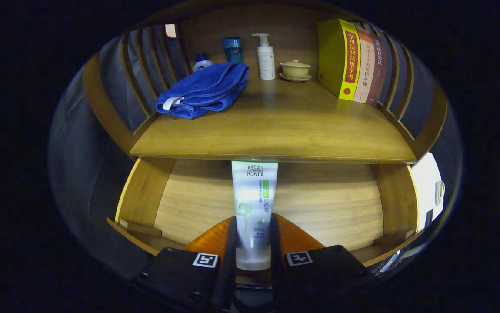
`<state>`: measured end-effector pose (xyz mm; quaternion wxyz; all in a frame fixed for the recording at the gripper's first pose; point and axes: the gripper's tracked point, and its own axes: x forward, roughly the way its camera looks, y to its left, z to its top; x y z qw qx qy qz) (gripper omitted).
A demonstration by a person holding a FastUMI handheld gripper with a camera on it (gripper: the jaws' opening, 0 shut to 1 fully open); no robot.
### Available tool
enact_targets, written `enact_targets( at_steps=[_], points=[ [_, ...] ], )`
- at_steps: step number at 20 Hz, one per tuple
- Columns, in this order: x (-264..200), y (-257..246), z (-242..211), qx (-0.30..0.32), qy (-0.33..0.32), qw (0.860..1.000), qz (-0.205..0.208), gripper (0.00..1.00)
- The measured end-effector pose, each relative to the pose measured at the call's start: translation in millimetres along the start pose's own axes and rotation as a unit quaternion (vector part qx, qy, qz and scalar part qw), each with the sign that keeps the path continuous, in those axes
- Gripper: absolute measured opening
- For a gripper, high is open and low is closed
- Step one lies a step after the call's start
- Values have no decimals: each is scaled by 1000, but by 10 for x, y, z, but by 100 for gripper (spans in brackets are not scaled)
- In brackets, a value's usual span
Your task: Pull open the drawer, take out the items inside it, and place them on the countertop above the cabinet.
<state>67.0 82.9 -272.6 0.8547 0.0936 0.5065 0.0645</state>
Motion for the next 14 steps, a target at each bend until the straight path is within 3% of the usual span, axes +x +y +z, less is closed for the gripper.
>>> enact_targets(
  at_steps=[5, 12, 14],
  points=[
    [-92, 5, 8, 24, -18, 1000, 8, 43],
    [-30, -36, -47, 44, -93, 995, -5, 43],
    [3, -56, -25, 12, -118, 993, -23, 43]
  ],
)
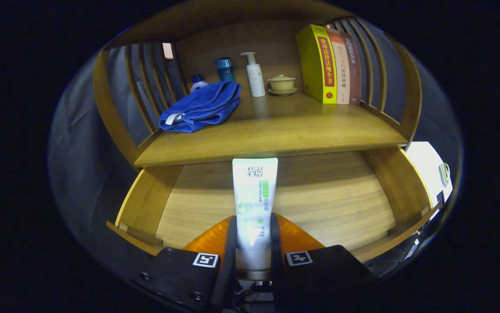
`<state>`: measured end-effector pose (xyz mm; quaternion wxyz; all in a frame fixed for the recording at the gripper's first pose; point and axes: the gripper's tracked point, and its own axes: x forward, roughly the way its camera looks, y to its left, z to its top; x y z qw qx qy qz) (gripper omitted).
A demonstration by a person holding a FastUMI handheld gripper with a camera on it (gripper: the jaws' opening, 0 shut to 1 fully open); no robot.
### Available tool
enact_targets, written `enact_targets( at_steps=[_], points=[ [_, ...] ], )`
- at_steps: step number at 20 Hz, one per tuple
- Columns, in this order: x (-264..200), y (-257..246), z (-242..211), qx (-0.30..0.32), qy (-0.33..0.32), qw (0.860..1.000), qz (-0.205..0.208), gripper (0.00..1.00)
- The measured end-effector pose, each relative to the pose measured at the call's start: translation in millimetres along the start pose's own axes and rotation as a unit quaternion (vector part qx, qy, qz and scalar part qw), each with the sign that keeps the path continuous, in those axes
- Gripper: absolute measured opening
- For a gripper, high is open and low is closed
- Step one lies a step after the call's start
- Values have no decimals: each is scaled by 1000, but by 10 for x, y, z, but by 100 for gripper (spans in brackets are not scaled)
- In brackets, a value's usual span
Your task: Pull open the drawer, take out the items inside it, and place them on the countertop above the cabinet.
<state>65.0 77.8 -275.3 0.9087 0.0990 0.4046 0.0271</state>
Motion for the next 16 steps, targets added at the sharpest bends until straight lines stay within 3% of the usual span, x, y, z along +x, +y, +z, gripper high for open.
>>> enact_targets(
  at_steps=[3, 7, 12, 16],
  points=[
    [-69, 15, 41, -34, -36, 999, -14, 43],
    [-185, 8, 232, 12, -90, 996, -7, 43],
    [-160, -165, 1019, 45, -113, 993, -7, 43],
    [277, -191, 1502, 23, -78, 997, -14, 42]
  ],
)
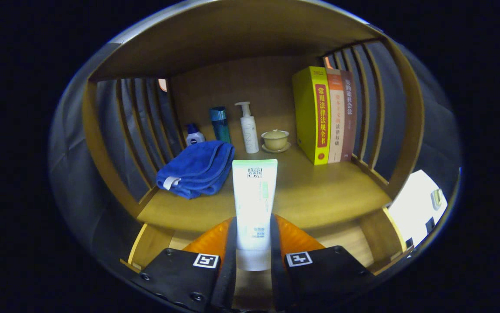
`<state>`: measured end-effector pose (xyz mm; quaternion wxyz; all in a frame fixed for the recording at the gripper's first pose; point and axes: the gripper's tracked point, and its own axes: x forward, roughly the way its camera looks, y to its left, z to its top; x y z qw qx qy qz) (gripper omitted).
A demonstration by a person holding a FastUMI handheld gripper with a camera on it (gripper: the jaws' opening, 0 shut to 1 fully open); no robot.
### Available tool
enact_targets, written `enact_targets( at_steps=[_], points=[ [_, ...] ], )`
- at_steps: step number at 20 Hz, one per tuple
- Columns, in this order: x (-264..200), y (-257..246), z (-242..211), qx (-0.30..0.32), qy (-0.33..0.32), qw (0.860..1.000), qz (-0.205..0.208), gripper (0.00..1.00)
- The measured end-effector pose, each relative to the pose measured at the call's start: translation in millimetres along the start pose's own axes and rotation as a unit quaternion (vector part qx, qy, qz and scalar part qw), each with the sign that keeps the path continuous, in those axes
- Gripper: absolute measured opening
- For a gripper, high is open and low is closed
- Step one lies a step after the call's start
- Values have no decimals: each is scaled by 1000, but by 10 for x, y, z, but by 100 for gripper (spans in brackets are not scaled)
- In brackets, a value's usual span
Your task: Pull open the drawer, take out the items inside it, and place them on the countertop above the cabinet.
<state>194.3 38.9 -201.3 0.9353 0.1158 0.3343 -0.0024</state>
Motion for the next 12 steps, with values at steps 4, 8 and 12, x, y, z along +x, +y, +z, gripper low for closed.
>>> enact_targets(
  at_steps=[4, 8, 12],
  points=[
    [583, -6, -62, -8, 62, 998, -14, 43],
    [859, 7, -263, 9, 103, 994, -20, 43],
    [885, -104, -289, -5, 108, 993, -39, 49]
  ],
)
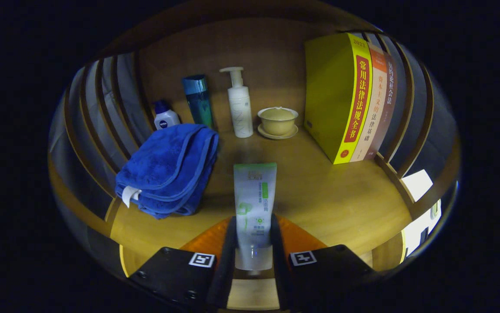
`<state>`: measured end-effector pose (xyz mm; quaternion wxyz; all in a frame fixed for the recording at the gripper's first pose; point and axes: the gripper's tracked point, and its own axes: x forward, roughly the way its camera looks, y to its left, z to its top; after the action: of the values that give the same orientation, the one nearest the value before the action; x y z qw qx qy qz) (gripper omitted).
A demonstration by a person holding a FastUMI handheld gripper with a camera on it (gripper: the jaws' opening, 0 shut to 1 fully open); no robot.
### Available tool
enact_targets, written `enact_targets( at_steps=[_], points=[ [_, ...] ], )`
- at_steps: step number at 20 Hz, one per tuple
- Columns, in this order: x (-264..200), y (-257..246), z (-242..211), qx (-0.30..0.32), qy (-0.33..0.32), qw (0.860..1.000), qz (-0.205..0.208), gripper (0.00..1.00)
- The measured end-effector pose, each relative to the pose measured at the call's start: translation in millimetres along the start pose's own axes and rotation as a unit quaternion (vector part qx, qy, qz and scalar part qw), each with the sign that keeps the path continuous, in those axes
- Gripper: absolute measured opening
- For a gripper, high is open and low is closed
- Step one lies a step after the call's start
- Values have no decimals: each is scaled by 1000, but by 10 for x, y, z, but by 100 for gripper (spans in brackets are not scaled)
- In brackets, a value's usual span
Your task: Pull open the drawer, take out the items inside it, and place them on the countertop above the cabinet.
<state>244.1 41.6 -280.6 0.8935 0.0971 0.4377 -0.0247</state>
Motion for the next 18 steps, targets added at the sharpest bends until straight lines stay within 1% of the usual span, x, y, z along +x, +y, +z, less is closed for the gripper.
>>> enact_targets(
  at_steps=[4, 6, 8, 10, 12, 13, 14, 15, 16, 17, 18],
  points=[
    [-31, -19, 59, 5, -13, 1000, 9, 69],
    [-90, -14, 45, 4, -13, 1000, 12, 79],
    [-173, -4, 110, 6, -27, 1000, 15, 89],
    [-351, 13, 219, 6, -63, 998, 19, 99],
    [-648, -1, 396, 0, -130, 991, 18, 99],
    [-861, -1, 503, -4, -168, 986, 20, 99],
    [-1111, -10, 626, -5, -213, 977, 21, 99],
    [-1397, -12, 713, -4, -263, 964, 24, 99],
    [-1705, -3, 803, -4, -319, 947, 31, 99],
    [-2043, 36, 838, -9, -375, 926, 41, 99],
    [-2294, 55, 776, -16, -403, 914, 46, 99]
  ],
)
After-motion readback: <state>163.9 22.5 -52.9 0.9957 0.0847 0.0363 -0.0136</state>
